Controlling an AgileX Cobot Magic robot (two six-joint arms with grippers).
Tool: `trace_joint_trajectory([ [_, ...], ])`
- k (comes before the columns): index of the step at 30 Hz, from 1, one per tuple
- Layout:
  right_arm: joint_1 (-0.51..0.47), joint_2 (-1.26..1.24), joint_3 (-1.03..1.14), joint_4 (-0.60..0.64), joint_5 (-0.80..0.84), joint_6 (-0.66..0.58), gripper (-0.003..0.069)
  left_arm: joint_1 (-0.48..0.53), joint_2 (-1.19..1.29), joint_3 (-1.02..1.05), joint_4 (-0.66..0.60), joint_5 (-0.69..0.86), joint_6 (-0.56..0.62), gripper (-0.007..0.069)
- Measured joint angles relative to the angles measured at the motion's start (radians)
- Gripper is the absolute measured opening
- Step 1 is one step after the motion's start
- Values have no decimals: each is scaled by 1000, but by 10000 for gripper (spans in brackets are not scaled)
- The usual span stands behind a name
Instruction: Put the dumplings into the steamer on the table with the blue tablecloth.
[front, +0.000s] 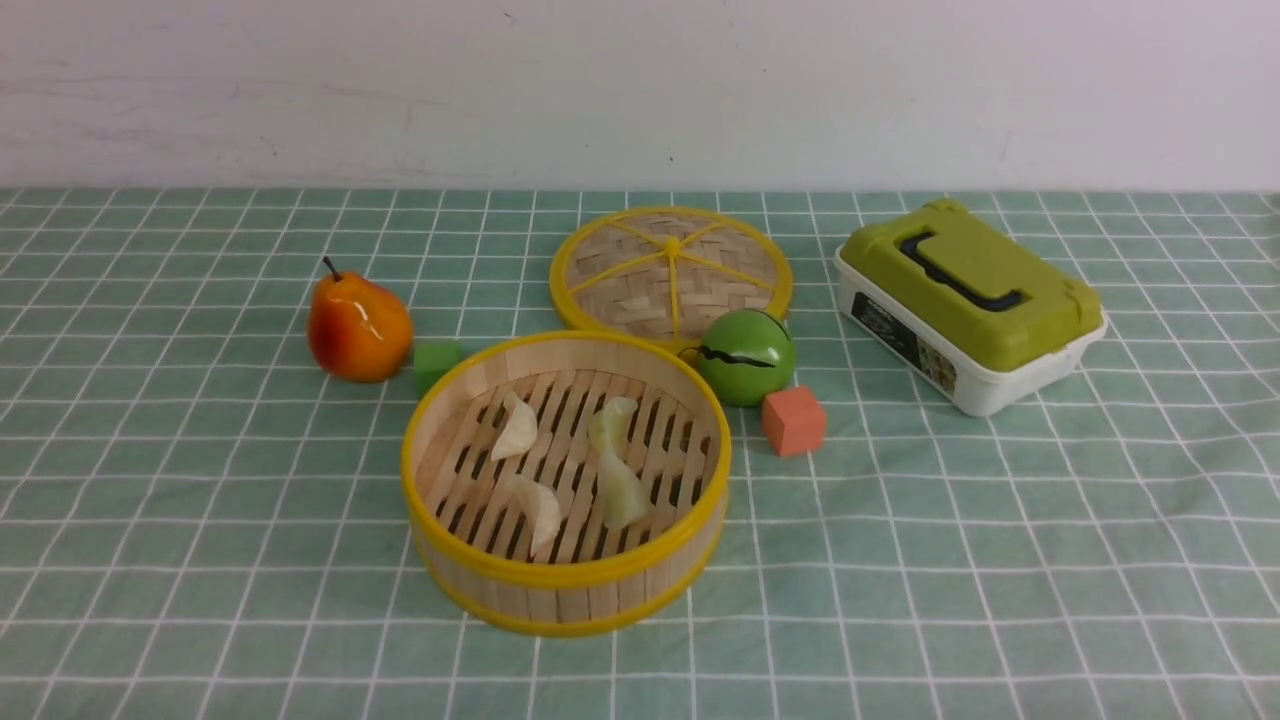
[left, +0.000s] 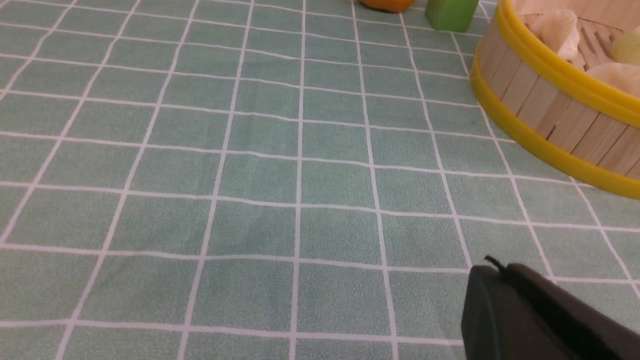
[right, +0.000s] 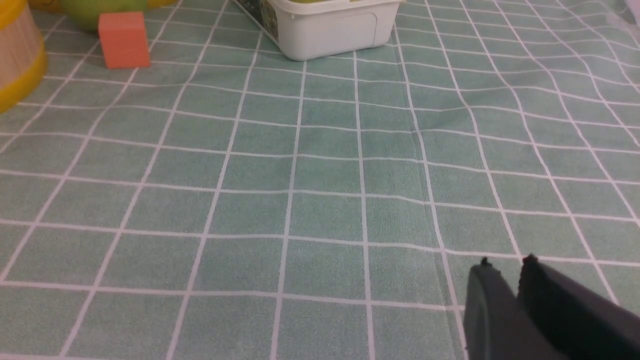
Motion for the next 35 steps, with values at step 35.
trace_joint_trajectory([
  [35, 0, 0, 0, 0, 0, 0, 137, 0, 0, 0, -2, 0, 0, 6],
])
